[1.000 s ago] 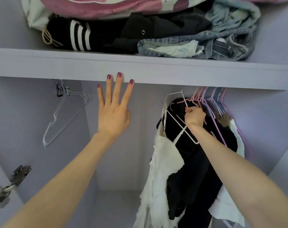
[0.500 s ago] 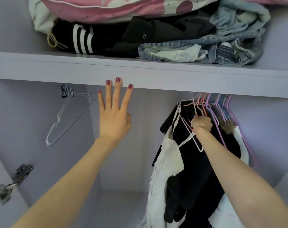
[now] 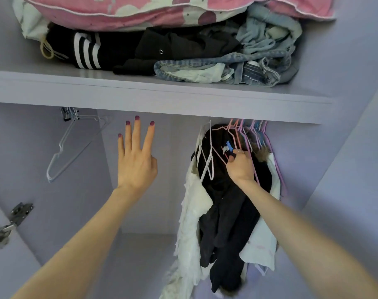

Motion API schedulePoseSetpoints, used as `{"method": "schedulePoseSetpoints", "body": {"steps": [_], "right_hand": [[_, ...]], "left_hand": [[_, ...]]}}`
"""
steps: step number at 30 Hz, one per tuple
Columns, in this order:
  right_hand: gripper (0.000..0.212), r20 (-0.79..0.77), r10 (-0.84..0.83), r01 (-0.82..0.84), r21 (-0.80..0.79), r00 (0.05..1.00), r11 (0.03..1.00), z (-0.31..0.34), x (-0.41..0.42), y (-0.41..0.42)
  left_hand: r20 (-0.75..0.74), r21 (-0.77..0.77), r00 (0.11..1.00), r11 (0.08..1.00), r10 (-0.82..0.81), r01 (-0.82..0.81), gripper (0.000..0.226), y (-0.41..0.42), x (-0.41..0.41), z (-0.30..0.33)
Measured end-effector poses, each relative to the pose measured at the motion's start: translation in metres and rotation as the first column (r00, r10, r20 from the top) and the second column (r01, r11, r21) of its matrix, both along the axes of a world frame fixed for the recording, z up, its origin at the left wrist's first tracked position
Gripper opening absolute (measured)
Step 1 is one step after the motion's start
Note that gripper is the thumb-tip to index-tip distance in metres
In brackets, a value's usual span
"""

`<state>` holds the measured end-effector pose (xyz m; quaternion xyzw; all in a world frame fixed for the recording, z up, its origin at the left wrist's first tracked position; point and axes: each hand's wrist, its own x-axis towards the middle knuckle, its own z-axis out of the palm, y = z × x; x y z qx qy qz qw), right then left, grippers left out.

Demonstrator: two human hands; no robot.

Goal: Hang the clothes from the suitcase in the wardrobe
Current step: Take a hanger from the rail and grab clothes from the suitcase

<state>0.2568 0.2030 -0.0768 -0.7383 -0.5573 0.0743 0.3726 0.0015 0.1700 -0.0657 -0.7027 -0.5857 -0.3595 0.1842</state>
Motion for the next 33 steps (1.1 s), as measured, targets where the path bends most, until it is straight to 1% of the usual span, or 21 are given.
{"method": "schedulePoseSetpoints", "body": {"steps": [2,4,10,13,16,19,20,22,24,26,29,31,33], "right_hand": [[0.035,0.089,0.037,-0.040,0.036,0.995,0.999,-0.003,-0.004,-0.022],[0.035,0.147,0.080,-0.083,0.015,0.986,0.996,-0.011,-0.010,-0.051],[0.032,0.116,0.190,-0.172,-0.151,0.975,0.973,-0.066,-0.034,-0.148],[0.029,0.103,0.214,-0.180,-0.270,0.971,0.946,-0.095,-0.044,-0.202],[0.028,0.035,0.186,-0.162,-0.360,0.982,0.919,-0.119,-0.044,-0.255],[0.028,-0.009,0.142,-0.131,-0.446,0.990,0.885,-0.136,-0.036,-0.306],[0.030,-0.028,0.107,-0.107,-0.475,0.994,0.873,-0.143,-0.028,-0.330],[0.033,-0.068,0.039,-0.069,-0.527,0.997,0.847,-0.157,-0.016,-0.364],[0.031,-0.107,-0.030,-0.035,-0.566,0.994,0.824,-0.169,0.001,-0.404],[0.029,-0.134,-0.083,-0.016,-0.605,0.987,0.796,-0.179,0.017,-0.438],[0.027,-0.148,-0.174,0.033,-0.662,0.974,0.748,-0.192,0.046,-0.495],[0.021,-0.163,-0.249,0.076,-0.673,0.955,0.736,-0.198,0.071,-0.538],[0.022,-0.146,-0.279,0.106,-0.687,0.949,0.719,-0.200,0.090,-0.569]], "left_hand": [[0.011,-0.105,0.999,0.993,-0.046,0.046,0.076,-0.014,0.006,-0.009],[0.029,-0.222,0.995,0.970,-0.094,0.098,0.068,-0.033,0.010,-0.023],[0.036,-0.427,0.972,0.875,-0.233,0.226,0.046,-0.101,0.009,-0.068],[0.037,-0.568,0.954,0.779,-0.298,0.265,0.041,-0.148,0.012,-0.087],[0.008,-0.686,0.927,0.672,-0.376,0.279,0.039,-0.187,0.020,-0.105],[0.060,-0.745,0.890,0.574,-0.451,0.341,0.037,-0.218,0.032,-0.129],[0.074,-0.764,0.870,0.533,-0.488,0.364,0.035,-0.233,0.042,-0.138],[0.085,-0.777,0.828,0.483,-0.555,0.403,0.034,-0.254,0.058,-0.154],[0.095,-0.786,0.774,0.429,-0.626,0.444,0.033,-0.279,0.082,-0.168],[0.126,-0.801,0.717,0.356,-0.685,0.481,0.033,-0.301,0.105,-0.180],[0.141,-0.829,0.615,0.247,-0.776,0.502,0.032,-0.343,0.149,-0.193],[0.159,-0.839,0.536,0.172,-0.829,0.515,0.032,-0.379,0.184,-0.200],[0.187,-0.849,0.496,0.114,-0.848,0.516,0.033,-0.406,0.206,-0.203]]}}
